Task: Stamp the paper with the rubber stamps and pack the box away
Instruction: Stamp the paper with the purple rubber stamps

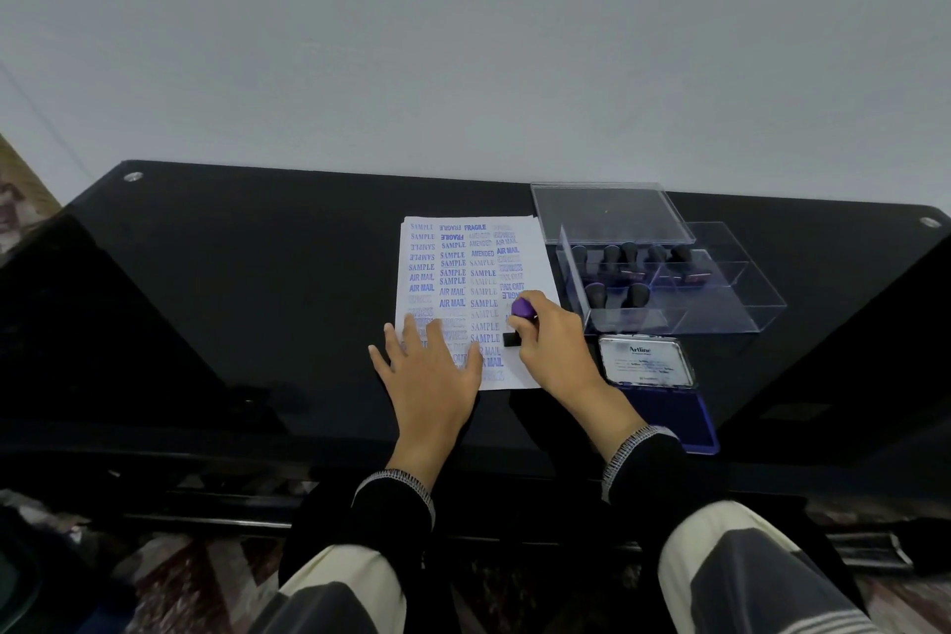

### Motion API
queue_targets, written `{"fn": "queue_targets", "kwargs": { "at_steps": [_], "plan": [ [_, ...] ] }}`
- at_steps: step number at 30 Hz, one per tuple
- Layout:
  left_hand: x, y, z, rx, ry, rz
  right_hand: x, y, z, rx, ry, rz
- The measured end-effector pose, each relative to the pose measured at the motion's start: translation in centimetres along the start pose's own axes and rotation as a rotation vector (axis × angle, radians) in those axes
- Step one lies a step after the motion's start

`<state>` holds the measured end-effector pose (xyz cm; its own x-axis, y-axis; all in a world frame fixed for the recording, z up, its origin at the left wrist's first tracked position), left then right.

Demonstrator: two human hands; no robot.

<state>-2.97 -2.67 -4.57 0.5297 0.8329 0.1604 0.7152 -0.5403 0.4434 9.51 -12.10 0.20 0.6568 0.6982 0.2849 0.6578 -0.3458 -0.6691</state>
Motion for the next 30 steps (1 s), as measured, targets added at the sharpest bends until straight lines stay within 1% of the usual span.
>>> {"fn": "queue_targets", "kwargs": {
  "at_steps": [6, 11, 15, 18, 21, 23, 27, 30],
  "plan": [
    [0.0, -0.2, 0.2, 0.000, 0.040, -0.012, -1.5, 0.2, 0.3, 0.063, 0.055, 0.003],
    [0.0, -0.8, -0.9, 0.073, 0.139, -0.176, -2.0, 0.1, 0.2, 0.082, 0.046, 0.014],
    [0.8, -1.6, -1.6, 0.033, 0.095, -0.257, -1.0, -0.1, -0.1, 0.049, 0.018, 0.029],
    [2.0, -2.8, -2.3, -0.057, 0.056, -0.298, -0.5, -0.2, -0.2, 0.041, -0.007, 0.049],
    [3.0, -3.9, -2.8, -0.171, 0.022, -0.292, -1.1, -0.1, 0.0, 0.063, 0.001, 0.059],
    [3.1, -4.5, -3.0, -0.222, 0.040, -0.264, -1.6, -0.1, 0.1, 0.085, 0.018, 0.060],
    [2.5, -5.0, -3.0, -0.245, 0.103, -0.162, -2.2, -0.1, 0.2, 0.096, 0.028, 0.061],
    [2.3, -4.9, -3.0, -0.253, 0.111, -0.137, -1.5, -0.2, 0.0, 0.062, 0.000, 0.059]
  ]
}}
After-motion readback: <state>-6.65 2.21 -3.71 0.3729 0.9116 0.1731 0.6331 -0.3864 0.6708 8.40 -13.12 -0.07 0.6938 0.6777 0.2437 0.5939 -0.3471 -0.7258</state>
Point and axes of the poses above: each hand's wrist, its own x-axis towards the middle knuckle, its own z-axis out of the palm, y = z × x, the point moved 6 cm from there along x, towards the middle knuckle, and after that the axes turned 3 degrees about -x, right-handed, at the moved point
